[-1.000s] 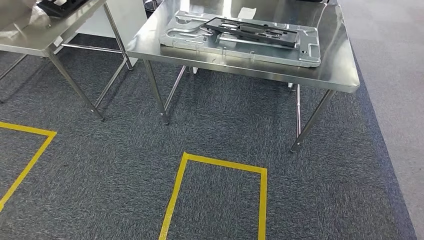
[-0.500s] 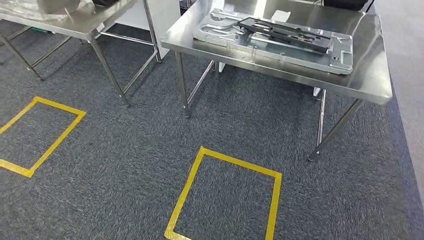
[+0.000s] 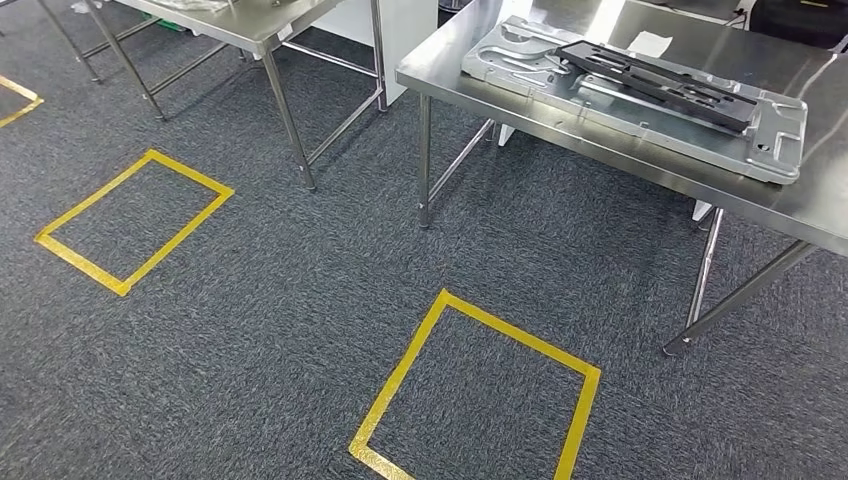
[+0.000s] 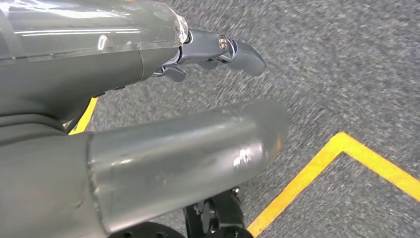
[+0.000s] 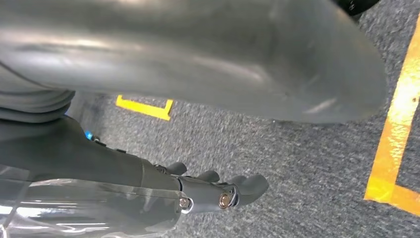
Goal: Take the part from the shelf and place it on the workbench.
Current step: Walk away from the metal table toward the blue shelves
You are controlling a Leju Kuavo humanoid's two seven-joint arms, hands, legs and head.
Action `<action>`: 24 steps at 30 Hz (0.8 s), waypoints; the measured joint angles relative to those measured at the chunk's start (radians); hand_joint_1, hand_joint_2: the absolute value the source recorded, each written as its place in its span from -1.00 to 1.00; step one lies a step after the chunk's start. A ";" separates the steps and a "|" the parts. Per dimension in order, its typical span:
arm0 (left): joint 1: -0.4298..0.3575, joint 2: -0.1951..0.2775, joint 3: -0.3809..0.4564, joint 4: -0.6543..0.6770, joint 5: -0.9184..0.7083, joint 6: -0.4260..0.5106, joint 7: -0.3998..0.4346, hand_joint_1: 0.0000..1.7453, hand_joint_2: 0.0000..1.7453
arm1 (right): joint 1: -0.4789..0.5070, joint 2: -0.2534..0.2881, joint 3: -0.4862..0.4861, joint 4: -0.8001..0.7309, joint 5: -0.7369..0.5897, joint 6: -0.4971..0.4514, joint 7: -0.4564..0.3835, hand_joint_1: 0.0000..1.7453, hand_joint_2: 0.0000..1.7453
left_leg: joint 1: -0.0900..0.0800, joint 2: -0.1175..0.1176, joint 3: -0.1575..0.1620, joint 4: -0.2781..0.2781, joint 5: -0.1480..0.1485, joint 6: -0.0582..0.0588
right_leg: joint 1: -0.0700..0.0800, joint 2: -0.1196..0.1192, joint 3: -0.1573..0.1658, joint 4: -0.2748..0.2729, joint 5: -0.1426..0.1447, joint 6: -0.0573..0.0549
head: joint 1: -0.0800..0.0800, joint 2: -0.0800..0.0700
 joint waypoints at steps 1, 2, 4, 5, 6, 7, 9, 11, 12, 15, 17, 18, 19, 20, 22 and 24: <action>0.002 0.001 0.000 0.000 -0.002 0.000 0.000 -1.00 -1.00 | -0.001 0.000 0.000 0.001 0.001 0.003 0.003 -1.00 -1.00 | 0.002 -0.003 -0.002 0.001 0.001 -0.006 | -0.002 -0.011 0.001 -0.005 0.004 -0.006 | 0.000 0.000; 0.004 0.001 0.000 0.000 -0.005 0.000 0.000 -1.00 -1.00 | -0.001 0.000 0.001 0.001 0.002 0.005 0.004 -1.00 -1.00 | 0.001 0.006 -0.008 0.010 -0.006 -0.011 | -0.004 -0.022 0.003 -0.011 0.009 -0.014 | -0.001 0.000; 0.003 0.002 0.000 0.000 -0.009 -0.001 0.000 -1.00 -1.00 | 0.001 0.001 0.001 0.001 0.004 0.008 0.006 -1.00 -1.00 | 0.001 0.048 -0.042 0.085 -0.056 -0.018 | -0.008 -0.048 0.005 -0.023 0.017 -0.026 | -0.008 0.000; 0.002 0.003 0.000 0.000 -0.010 -0.001 0.000 -1.00 -1.00 | 0.004 0.001 0.001 0.001 0.004 0.009 0.006 -1.00 -1.00 | 0.002 0.068 -0.071 0.148 -0.092 -0.022 | -0.006 -0.061 0.004 -0.024 0.017 -0.029 | -0.010 0.000; 0.001 0.003 0.000 0.000 -0.009 0.000 0.000 -1.00 -1.00 | 0.005 0.001 0.001 0.001 0.005 0.009 0.006 -1.00 -1.00 | 0.003 0.079 -0.099 0.214 -0.124 -0.026 | -0.005 -0.074 0.002 -0.023 0.017 -0.031 | -0.012 0.000; 0.001 0.004 0.000 0.000 -0.009 0.000 0.000 -1.00 -1.00 | 0.006 0.001 0.001 0.001 0.005 0.009 0.007 -1.00 -1.00 | 0.005 0.084 -0.117 0.261 -0.141 -0.030 | -0.004 -0.087 0.001 -0.022 0.016 -0.031 | -0.012 0.000; 0.004 0.004 0.000 0.000 -0.009 0.000 0.000 -1.00 -1.00 | 0.006 0.001 0.001 0.001 0.006 0.010 0.007 -1.00 -1.00 | 0.008 0.092 -0.100 0.247 -0.119 -0.035 | -0.003 -0.110 0.001 -0.019 0.014 -0.029 | -0.012 0.000; 0.004 0.005 0.000 0.000 -0.009 -0.001 0.000 -1.00 -1.00 | 0.005 0.001 0.001 0.002 0.007 0.011 0.007 -1.00 -1.00 | 0.008 0.121 -0.023 0.110 -0.061 -0.033 | -0.003 -0.131 0.003 -0.013 0.008 -0.021 | -0.013 0.000; 0.003 0.005 0.000 0.000 -0.009 -0.001 0.000 -1.00 -1.00 | 0.005 0.001 0.001 0.002 0.008 0.012 0.007 -1.00 -1.00 | 0.006 0.135 0.009 0.051 -0.042 -0.028 | -0.001 -0.140 0.003 -0.008 0.004 -0.015 | -0.013 0.000; 0.002 0.005 0.000 0.000 -0.010 -0.001 0.001 -1.00 -1.00 | 0.003 0.001 0.001 0.002 0.010 0.012 0.007 -1.00 -1.00 | -0.001 0.138 0.027 0.002 -0.033 -0.010 | 0.005 -0.164 0.006 -0.002 -0.002 0.000 | -0.009 0.000; 0.006 0.005 0.000 0.000 -0.010 -0.001 0.001 -1.00 -1.00 | 0.000 0.001 0.001 0.002 0.013 0.013 0.007 -1.00 -1.00 | 0.002 0.121 0.027 -0.004 -0.027 0.003 | 0.002 -0.159 0.007 0.004 -0.011 0.011 | -0.007 0.000; 0.007 0.005 0.000 0.000 -0.010 -0.001 0.002 -1.00 -1.00 | -0.001 0.001 0.001 0.002 0.015 0.014 0.007 -1.00 -1.00 | 0.003 0.113 0.028 -0.008 -0.023 0.010 | 0.000 -0.140 0.000 0.024 -0.028 0.016 | -0.005 0.000; 0.007 0.005 0.000 0.000 -0.009 -0.001 0.003 -1.00 -1.00 | -0.001 0.001 0.001 0.002 0.016 0.015 0.008 -1.00 -1.00 | 0.005 0.106 0.029 -0.011 -0.019 0.016 | -0.003 -0.115 -0.018 0.065 -0.056 0.020 | -0.003 0.000; 0.006 0.005 0.000 0.000 -0.009 -0.001 0.003 -1.00 -1.00 | 0.001 0.000 0.001 0.002 0.018 0.016 0.008 -1.00 -1.00 | 0.005 0.099 0.026 -0.012 -0.017 0.020 | -0.004 -0.089 -0.047 0.125 -0.090 0.022 | -0.001 0.000; 0.004 0.005 0.000 0.000 -0.009 -0.002 0.004 -1.00 -1.00 | 0.002 0.000 0.001 0.002 0.019 0.017 0.009 -1.00 -1.00 | 0.004 0.080 0.021 -0.011 -0.014 0.024 | -0.005 -0.068 -0.111 0.252 -0.141 0.025 | 0.001 0.000; 0.005 0.005 0.000 0.000 -0.009 -0.002 0.005 -1.00 -1.00 | 0.003 0.000 0.001 0.002 0.023 0.018 0.009 -1.00 -1.00 | 0.003 0.057 0.020 -0.009 -0.014 0.024 | -0.006 -0.063 -0.127 0.272 -0.121 0.024 | 0.001 0.000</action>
